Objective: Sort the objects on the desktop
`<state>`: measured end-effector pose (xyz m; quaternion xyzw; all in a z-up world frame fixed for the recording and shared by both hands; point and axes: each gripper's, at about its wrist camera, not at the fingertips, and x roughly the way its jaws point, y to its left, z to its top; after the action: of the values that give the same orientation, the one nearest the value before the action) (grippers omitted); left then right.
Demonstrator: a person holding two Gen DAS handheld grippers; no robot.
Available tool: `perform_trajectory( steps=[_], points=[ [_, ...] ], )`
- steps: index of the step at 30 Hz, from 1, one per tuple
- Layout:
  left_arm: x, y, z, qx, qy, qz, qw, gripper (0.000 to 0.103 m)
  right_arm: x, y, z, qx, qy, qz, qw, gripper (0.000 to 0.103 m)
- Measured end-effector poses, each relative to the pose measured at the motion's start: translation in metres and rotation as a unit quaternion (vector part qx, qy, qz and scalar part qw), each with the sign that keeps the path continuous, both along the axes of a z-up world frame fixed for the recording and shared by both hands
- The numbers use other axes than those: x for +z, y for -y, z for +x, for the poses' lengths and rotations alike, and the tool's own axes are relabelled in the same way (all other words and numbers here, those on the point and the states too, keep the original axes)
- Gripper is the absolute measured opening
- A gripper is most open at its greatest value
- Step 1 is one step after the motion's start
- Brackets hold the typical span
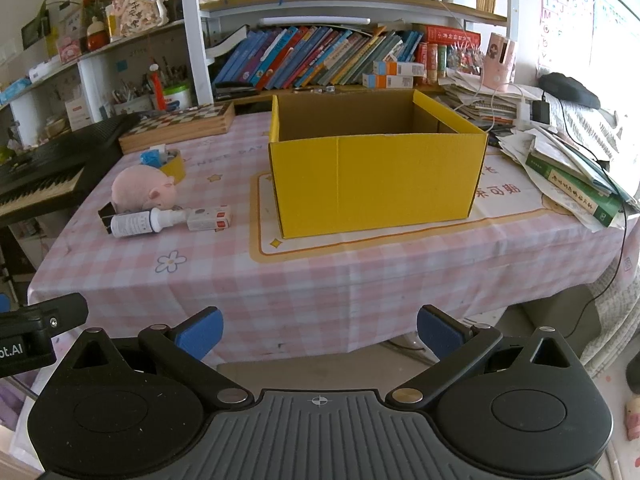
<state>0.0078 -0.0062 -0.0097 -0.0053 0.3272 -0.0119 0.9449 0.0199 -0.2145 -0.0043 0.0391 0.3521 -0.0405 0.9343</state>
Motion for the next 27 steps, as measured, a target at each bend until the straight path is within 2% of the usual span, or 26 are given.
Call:
perform_trajectory(
  steps=[27],
  points=[
    [-0.0047,0.0054,0.0021,-0.008,-0.016,0.004,0.9998,0.103,-0.0041,-0.0035,0.0002,0.001,-0.005,0.003,1.000,0.103]
  ],
)
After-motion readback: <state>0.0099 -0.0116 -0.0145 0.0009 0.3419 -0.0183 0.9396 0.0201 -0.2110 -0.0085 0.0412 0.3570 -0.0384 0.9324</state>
